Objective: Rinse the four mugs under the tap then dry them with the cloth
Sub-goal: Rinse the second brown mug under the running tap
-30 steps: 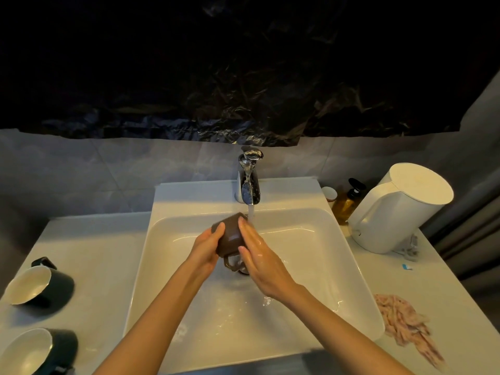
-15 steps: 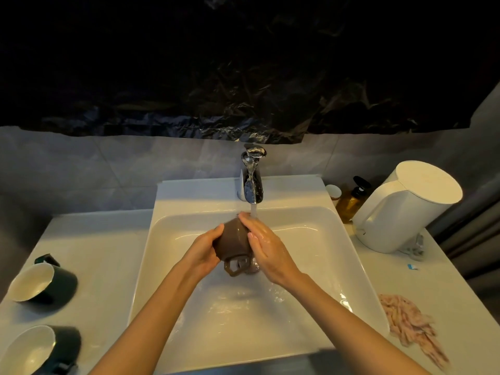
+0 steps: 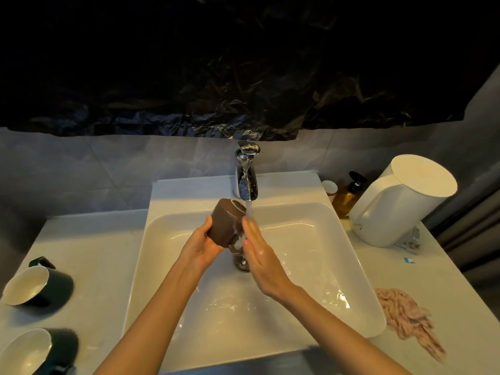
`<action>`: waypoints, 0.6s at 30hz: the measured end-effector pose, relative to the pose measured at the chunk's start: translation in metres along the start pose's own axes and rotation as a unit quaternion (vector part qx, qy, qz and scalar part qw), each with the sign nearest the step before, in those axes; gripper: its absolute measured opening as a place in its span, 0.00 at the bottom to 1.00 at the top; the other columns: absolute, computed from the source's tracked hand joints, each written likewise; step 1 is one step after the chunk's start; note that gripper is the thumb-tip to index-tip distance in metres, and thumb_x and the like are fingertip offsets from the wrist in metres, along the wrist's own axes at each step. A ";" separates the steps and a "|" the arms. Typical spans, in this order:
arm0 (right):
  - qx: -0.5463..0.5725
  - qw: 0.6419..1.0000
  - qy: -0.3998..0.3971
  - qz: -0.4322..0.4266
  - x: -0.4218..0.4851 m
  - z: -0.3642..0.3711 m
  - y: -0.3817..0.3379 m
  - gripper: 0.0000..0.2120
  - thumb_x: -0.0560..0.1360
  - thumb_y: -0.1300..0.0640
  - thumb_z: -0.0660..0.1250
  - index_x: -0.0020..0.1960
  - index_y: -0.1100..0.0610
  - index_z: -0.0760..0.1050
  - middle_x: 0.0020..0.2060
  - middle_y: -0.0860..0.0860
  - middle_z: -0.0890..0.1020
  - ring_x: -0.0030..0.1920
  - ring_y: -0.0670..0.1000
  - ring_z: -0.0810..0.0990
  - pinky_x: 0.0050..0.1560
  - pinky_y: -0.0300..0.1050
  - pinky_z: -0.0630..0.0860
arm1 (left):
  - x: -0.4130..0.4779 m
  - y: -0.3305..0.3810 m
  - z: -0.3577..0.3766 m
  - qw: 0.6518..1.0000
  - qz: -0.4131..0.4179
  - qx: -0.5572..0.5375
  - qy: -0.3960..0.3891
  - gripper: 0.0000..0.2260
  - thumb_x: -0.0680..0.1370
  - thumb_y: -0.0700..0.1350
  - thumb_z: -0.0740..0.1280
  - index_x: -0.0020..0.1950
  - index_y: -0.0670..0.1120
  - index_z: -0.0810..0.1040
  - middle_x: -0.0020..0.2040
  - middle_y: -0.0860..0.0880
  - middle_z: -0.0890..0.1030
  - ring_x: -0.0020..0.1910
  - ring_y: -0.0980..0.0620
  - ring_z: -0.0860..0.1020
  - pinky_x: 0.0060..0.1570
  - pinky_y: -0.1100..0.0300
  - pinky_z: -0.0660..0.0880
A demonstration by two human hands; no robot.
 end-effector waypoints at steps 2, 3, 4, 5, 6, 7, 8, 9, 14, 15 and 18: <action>-0.064 0.998 -0.009 -0.024 0.005 0.000 -0.001 0.24 0.84 0.52 0.48 0.78 0.47 0.46 0.77 0.41 0.48 0.76 0.38 0.47 0.75 0.34 0.46 | -0.001 -0.001 -0.001 1.000 -0.003 -0.004 -0.004 0.14 0.82 0.48 0.57 0.61 0.41 0.73 0.52 0.39 0.80 0.52 0.41 0.78 0.49 0.47 0.74; -0.096 0.995 -0.012 -0.038 0.008 -0.002 -0.004 0.24 0.84 0.52 0.48 0.78 0.47 0.46 0.77 0.41 0.49 0.76 0.39 0.47 0.75 0.35 0.45 | -0.001 -0.002 -0.002 1.000 -0.003 0.001 -0.007 0.14 0.82 0.48 0.57 0.62 0.41 0.72 0.53 0.38 0.80 0.53 0.41 0.78 0.49 0.47 0.74; -0.116 0.992 -0.018 -0.052 0.011 -0.004 -0.006 0.24 0.84 0.53 0.48 0.78 0.47 0.46 0.77 0.41 0.49 0.76 0.39 0.47 0.74 0.33 0.45 | -0.001 -0.003 -0.004 1.000 -0.004 0.009 -0.009 0.14 0.82 0.48 0.58 0.62 0.41 0.72 0.53 0.38 0.80 0.53 0.41 0.78 0.50 0.48 0.75; -0.119 0.991 -0.024 -0.060 0.015 -0.005 -0.008 0.24 0.84 0.53 0.48 0.78 0.48 0.47 0.77 0.41 0.50 0.76 0.38 0.49 0.73 0.31 0.46 | -0.001 -0.004 -0.005 1.000 -0.005 0.020 -0.008 0.14 0.81 0.47 0.59 0.62 0.41 0.72 0.54 0.38 0.80 0.54 0.41 0.78 0.50 0.48 0.75; -0.105 0.992 -0.029 -0.057 0.018 -0.007 -0.009 0.24 0.84 0.53 0.49 0.79 0.48 0.48 0.77 0.41 0.52 0.75 0.38 0.51 0.72 0.30 0.48 | -0.001 -0.005 -0.007 1.000 -0.008 0.026 -0.008 0.13 0.81 0.47 0.60 0.61 0.41 0.73 0.54 0.38 0.80 0.54 0.41 0.78 0.50 0.48 0.75; -0.083 0.995 -0.027 -0.042 0.021 -0.009 -0.008 0.23 0.84 0.53 0.49 0.79 0.49 0.51 0.76 0.42 0.56 0.75 0.39 0.55 0.71 0.30 0.52 | -0.001 -0.006 -0.008 0.999 -0.009 0.029 -0.009 0.13 0.81 0.47 0.60 0.61 0.40 0.73 0.53 0.38 0.80 0.53 0.41 0.78 0.49 0.47 0.76; -0.058 0.998 -0.019 -0.019 0.024 -0.010 -0.006 0.22 0.84 0.52 0.49 0.78 0.50 0.54 0.74 0.44 0.62 0.73 0.41 0.60 0.70 0.32 0.57 | -0.002 -0.008 -0.008 0.999 -0.009 0.029 -0.011 0.12 0.81 0.46 0.60 0.60 0.40 0.74 0.52 0.39 0.81 0.52 0.41 0.79 0.49 0.47 0.76; -0.037 0.999 -0.008 0.005 0.025 -0.012 -0.003 0.21 0.84 0.52 0.49 0.77 0.52 0.59 0.72 0.47 0.67 0.70 0.45 0.66 0.69 0.36 0.63 | -0.003 -0.009 -0.009 1.000 -0.009 0.028 -0.009 0.11 0.81 0.46 0.61 0.59 0.40 0.74 0.50 0.39 0.81 0.51 0.41 0.79 0.48 0.48 0.76; -0.045 0.998 0.032 0.010 0.014 -0.016 0.001 0.20 0.84 0.53 0.50 0.75 0.50 0.64 0.68 0.51 0.73 0.65 0.49 0.73 0.63 0.33 0.69 | -0.003 -0.019 -0.016 0.999 -0.012 0.039 -0.001 0.15 0.81 0.47 0.60 0.63 0.40 0.73 0.54 0.38 0.80 0.53 0.41 0.79 0.49 0.48 0.76; -0.034 0.999 0.027 0.011 0.015 -0.016 0.001 0.20 0.84 0.53 0.50 0.75 0.50 0.63 0.69 0.50 0.73 0.66 0.48 0.73 0.63 0.31 0.68 | -0.002 -0.020 -0.016 0.999 -0.013 0.039 -0.002 0.16 0.81 0.47 0.61 0.65 0.40 0.73 0.56 0.38 0.80 0.54 0.41 0.79 0.50 0.48 0.76; 0.008 0.999 0.005 0.041 0.022 -0.016 0.006 0.22 0.84 0.49 0.48 0.77 0.47 0.58 0.71 0.49 0.70 0.69 0.47 0.70 0.69 0.42 0.68 | -0.001 -0.020 -0.014 0.999 -0.010 0.051 -0.013 0.14 0.80 0.46 0.61 0.62 0.40 0.74 0.54 0.39 0.81 0.54 0.42 0.79 0.51 0.48 0.76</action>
Point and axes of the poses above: each hand's wrist, its own x-axis towards the middle knuckle, its own z-axis out of the palm, y = z × x, the point moved 4 cm from there along x, towards the middle knuckle
